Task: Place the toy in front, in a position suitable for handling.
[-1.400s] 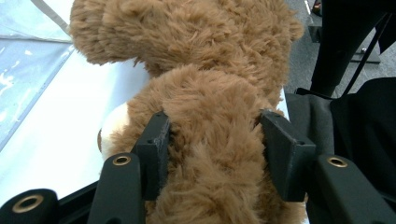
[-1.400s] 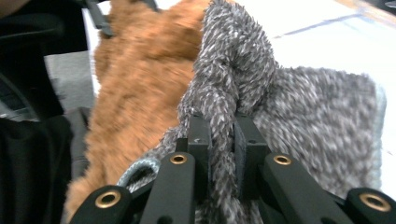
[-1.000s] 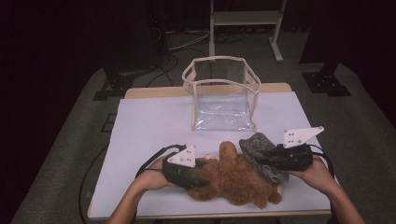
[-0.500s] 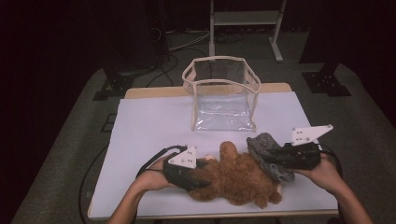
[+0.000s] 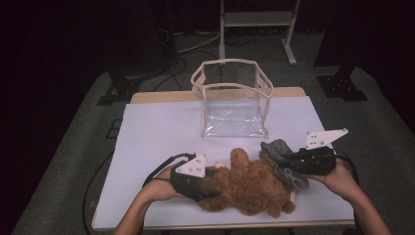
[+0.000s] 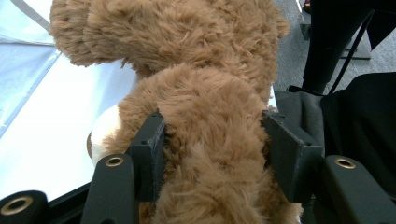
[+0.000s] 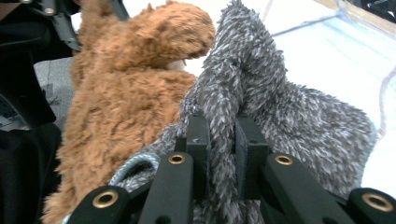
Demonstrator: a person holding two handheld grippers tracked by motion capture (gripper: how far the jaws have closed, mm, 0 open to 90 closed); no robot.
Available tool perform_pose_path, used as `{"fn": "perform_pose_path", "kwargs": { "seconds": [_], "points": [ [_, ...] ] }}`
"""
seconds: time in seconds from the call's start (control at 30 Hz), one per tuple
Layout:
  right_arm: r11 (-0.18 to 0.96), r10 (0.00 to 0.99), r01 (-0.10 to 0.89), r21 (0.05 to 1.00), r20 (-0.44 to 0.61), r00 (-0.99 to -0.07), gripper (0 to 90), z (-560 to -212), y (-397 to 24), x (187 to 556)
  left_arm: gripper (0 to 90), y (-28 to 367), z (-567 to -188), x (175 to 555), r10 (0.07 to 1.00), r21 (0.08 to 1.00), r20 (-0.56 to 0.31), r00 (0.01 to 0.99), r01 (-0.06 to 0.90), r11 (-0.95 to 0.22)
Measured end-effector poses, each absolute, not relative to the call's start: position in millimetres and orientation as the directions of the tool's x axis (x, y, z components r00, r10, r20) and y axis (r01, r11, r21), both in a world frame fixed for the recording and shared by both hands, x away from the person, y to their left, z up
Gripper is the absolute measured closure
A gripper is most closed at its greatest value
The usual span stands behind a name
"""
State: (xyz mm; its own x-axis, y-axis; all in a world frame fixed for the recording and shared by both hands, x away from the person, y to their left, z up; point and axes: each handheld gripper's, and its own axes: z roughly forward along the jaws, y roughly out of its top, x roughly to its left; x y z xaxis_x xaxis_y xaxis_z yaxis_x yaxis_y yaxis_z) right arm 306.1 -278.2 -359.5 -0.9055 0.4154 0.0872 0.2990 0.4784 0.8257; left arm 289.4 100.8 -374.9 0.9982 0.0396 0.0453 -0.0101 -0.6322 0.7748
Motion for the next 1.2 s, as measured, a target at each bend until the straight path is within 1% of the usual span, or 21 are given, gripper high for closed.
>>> {"fn": "perform_pose_path", "kwargs": {
  "seconds": [0.17,0.27,0.37,0.63,0.73,0.83,1.0,1.1,1.2],
  "points": [
    [0.497,0.357,0.248,0.831,0.065,-0.932,77.6,-355,-260,297,43.5,97,-373,291,0.042,0.766,0.052,0.998,-0.013,-0.643],
    [0.518,0.305,0.216,0.828,0.057,-0.951,77.5,-355,-239,293,43.5,97,-373,292,0.043,0.766,0.052,0.998,-0.012,-0.643],
    [0.519,0.281,0.204,0.830,0.059,-0.958,77.5,-356,-231,291,43.5,98,-374,292,0.041,0.769,0.050,0.998,-0.012,-0.639],
    [0.496,0.316,0.248,0.832,0.094,-0.944,77.5,-361,-248,295,43.5,97,-375,292,0.047,0.775,0.051,0.998,-0.010,-0.632],
    [0.510,0.302,0.224,0.831,0.071,-0.951,77.5,-356,-239,293,43.5,94,-373,292,0.045,0.766,0.059,0.997,-0.016,-0.642],
    [0.524,0.266,0.191,0.830,0.053,-0.962,77.5,-351,-222,294,43.4,94,-373,291,0.045,0.765,0.060,0.997,-0.017,-0.643],
    [0.543,0.205,0.154,0.825,0.047,-0.978,77.3,-357,-195,293,43.3,96,-375,290,0.044,0.768,0.058,0.997,-0.016,-0.640],
    [0.538,0.214,0.173,0.825,0.064,-0.975,77.3,-358,-201,296,43.3,98,-375,289,0.045,0.775,0.054,0.998,-0.013,-0.631],
    [0.524,0.258,0.212,0.825,0.084,-0.963,77.3,-360,-220,300,43.2,98,-376,289,0.047,0.778,0.055,0.997,-0.013,-0.628]
  ]
}}
